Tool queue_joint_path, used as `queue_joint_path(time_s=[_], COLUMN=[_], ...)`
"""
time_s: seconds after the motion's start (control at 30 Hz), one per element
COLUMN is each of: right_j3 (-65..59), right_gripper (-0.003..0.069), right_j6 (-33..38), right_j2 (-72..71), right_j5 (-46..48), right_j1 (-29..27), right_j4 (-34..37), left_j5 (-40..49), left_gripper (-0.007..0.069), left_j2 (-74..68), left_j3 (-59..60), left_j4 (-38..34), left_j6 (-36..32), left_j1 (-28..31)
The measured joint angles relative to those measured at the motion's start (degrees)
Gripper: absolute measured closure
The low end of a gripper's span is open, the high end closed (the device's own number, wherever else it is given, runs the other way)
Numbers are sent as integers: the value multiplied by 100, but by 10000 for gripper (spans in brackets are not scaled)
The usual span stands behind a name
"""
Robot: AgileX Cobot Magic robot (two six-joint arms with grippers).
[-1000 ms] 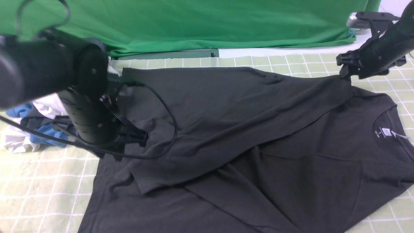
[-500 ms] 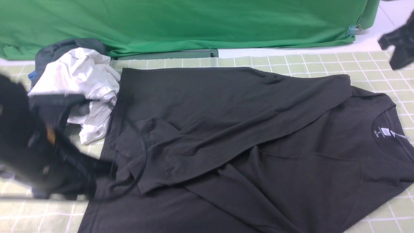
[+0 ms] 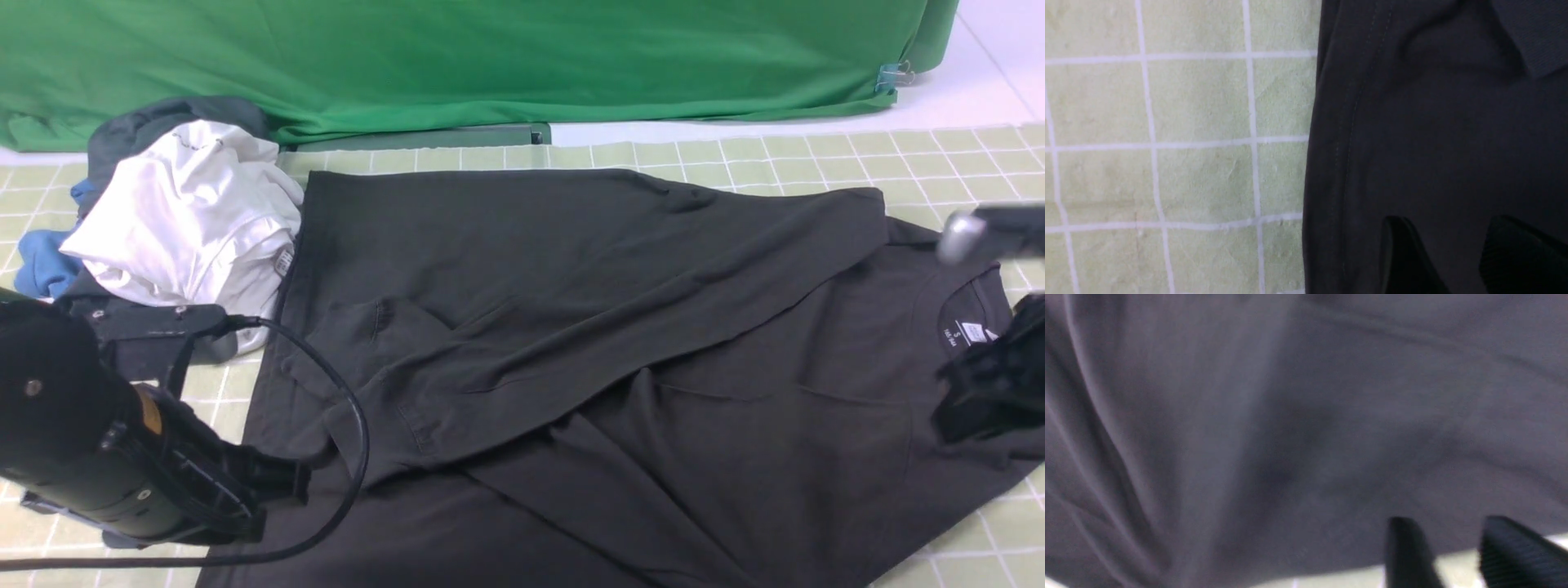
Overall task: Fold a long-sleeved shirt over a green coffee tablecloth.
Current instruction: 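Grasp the near edge of the shirt at its hem and shoulder corners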
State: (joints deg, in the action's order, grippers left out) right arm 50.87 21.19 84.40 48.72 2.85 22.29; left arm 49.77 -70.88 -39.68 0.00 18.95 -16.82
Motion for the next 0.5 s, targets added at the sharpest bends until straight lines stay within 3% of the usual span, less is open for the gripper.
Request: queue_joint_path(time_s=[0.07,0.1,0.17,0.23,0.4,0.5], right_j3=[-58,-51,174,309,1139,1342], right_gripper=[224,213,92,78,73,73], right_j6=[69,67,179,178,-149,-161], right_j2=[118,134,444,587,1348,1608], right_j5=[-390,-427,-740,-776,-552,-333], right_j1=[260,284,522,559,570,570], right_j4=[29,29,-42,-136,-1139,-1278], left_j5=[-157,-171,-318,-352,-346,-346], left_gripper=[336,336,335,335,335,335], left_j2=[-65,-65,-91,-95,-102,-102], left_j3=[0,0,0,0,0,0], left_j4=[-36,-36,-63,-95,-150,-156], left_j6=[0,0,-6,-31,-93,-94], left_j1=[0,0,0,0,0,0])
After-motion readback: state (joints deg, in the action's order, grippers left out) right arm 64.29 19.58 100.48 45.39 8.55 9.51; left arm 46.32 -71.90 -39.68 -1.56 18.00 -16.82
